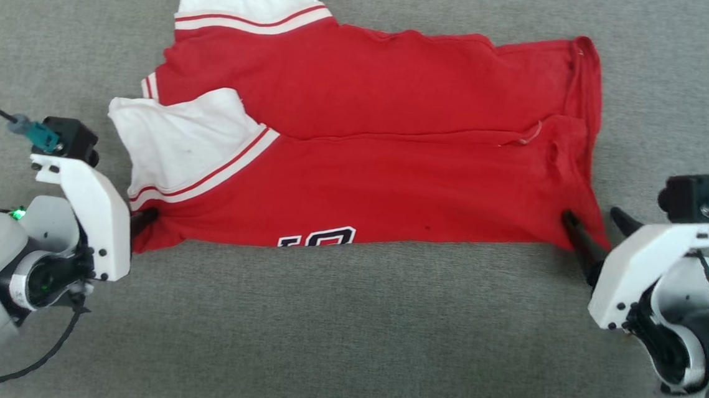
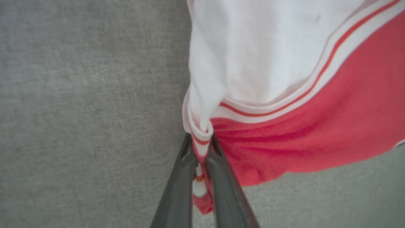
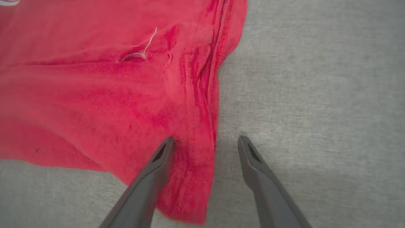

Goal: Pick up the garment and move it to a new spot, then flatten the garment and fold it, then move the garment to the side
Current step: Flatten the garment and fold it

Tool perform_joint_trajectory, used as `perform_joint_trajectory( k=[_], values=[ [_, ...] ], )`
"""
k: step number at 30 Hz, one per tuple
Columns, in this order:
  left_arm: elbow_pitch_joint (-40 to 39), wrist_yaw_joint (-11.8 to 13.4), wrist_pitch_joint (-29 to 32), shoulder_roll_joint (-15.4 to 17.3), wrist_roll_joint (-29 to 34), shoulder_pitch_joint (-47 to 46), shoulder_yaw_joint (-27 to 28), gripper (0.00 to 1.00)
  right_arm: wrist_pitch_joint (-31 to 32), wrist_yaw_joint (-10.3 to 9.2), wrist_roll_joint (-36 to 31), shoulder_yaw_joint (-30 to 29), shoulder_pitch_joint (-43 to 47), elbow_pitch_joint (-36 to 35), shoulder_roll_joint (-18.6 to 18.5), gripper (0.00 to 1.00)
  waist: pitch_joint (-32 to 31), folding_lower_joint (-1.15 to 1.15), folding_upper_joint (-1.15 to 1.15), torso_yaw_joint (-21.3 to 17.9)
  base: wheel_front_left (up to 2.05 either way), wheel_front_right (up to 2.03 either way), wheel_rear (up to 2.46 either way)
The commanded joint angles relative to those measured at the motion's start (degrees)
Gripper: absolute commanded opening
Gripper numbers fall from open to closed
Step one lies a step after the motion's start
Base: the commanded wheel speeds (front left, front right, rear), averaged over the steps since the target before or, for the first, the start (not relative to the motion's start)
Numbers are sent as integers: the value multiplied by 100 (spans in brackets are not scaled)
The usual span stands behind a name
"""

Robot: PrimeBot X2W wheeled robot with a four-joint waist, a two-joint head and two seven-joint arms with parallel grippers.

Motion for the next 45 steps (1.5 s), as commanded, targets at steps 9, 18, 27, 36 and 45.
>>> perform_joint_trajectory(
  k=[9, 18, 27, 36, 45],
  values=[
    [392, -291, -40, -627, 191, -74, -232, 0, 1297, 4, 55, 411, -454, 1066, -136, 96, 42, 0, -1, 294, 0, 0, 0],
    [499, -433, -79, -532, 141, -93, -167, 0, 1987, 0, 392, 688, -628, 677, -627, 0, -76, 0, -1, 402, 0, 0, 0],
    [-628, 13, 83, 285, 155, 50, -78, 0, 2735, -1, 880, 389, -319, -468, -1115, 0, -228, 0, -1, 442, 0, 0, 0],
    [-2208, 893, 82, 1076, 1, 551, -34, 0, 3457, -1, 1040, -98, 355, -1475, -1280, 0, -219, 0, -1, 453, 0, 0, 0],
    [-2108, 907, -83, 782, -142, 977, -223, 14, 3182, -1, 891, 39, 867, -1288, -1004, 33, -187, 0, -1, 417, 0, 0, 0]
  ],
)
